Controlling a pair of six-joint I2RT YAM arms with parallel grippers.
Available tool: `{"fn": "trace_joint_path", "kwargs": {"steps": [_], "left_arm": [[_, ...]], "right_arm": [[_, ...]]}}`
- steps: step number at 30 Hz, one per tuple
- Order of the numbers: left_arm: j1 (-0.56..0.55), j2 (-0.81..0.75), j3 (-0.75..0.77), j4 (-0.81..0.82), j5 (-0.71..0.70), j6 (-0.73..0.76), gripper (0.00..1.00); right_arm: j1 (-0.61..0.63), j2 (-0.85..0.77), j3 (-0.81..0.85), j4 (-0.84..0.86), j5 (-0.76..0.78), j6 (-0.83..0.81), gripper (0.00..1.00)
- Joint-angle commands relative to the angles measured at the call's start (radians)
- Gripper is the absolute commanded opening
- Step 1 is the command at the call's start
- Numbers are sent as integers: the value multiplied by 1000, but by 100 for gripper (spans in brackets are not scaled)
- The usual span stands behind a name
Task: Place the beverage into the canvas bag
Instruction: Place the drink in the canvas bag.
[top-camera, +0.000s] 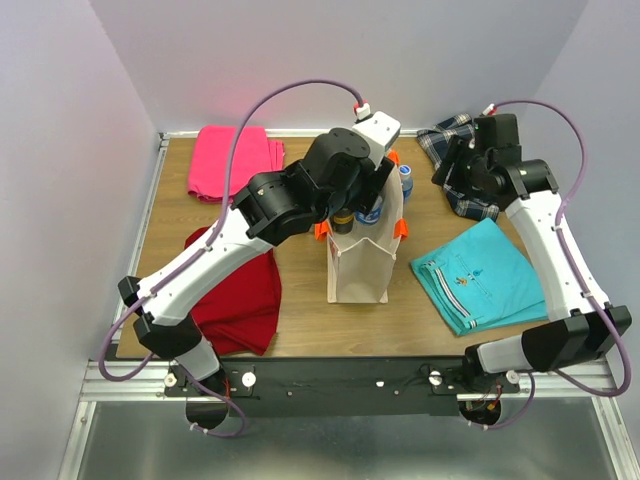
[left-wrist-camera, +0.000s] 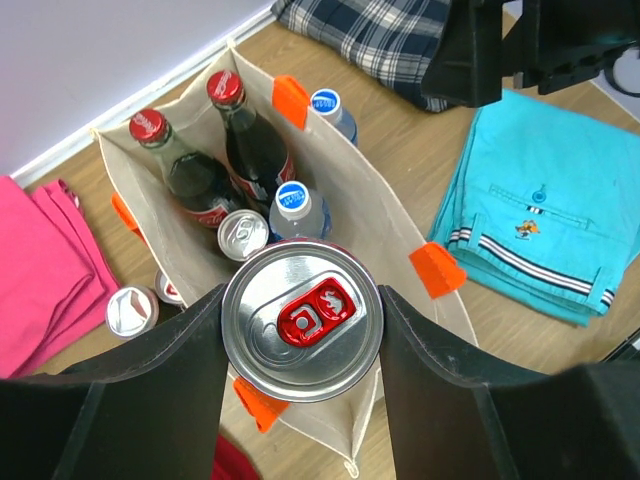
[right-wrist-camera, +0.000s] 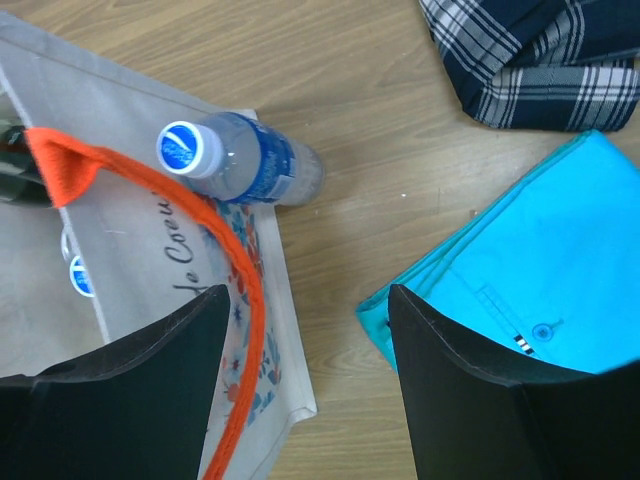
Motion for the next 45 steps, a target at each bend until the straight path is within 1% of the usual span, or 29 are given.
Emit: {"fn": "trace_joint_path", "kwargs": {"steps": [1,6,11,20,28,31,35,45], "left_arm": [[22,-14,-29,37,-17,-41,0],[36,-26,-104,60,-12,-50,0],[53,-58,-213,99,12,-75,0],[116,-115,-376,186,39,-135,0],[134,-129,-434,254,17,-158,0],[139,-121,-442,269,5,-164,0],[140,-104,-445,280,-7,-169,0],[140,-48,-459,312,-35,-185,0]], "right_arm": [[77,28,76,-70,143,15,72],[146,57,141,-100,189,30,72],[231,134,260,-201,293,50,71],[317,171,288,-215,273,81,70],[350,194,257,-196,247,79,70],[351,194,237,-183,237,78,68],[351,191,211,-184,252,78,58],[351,186,182,-184,264,68,49]]}}
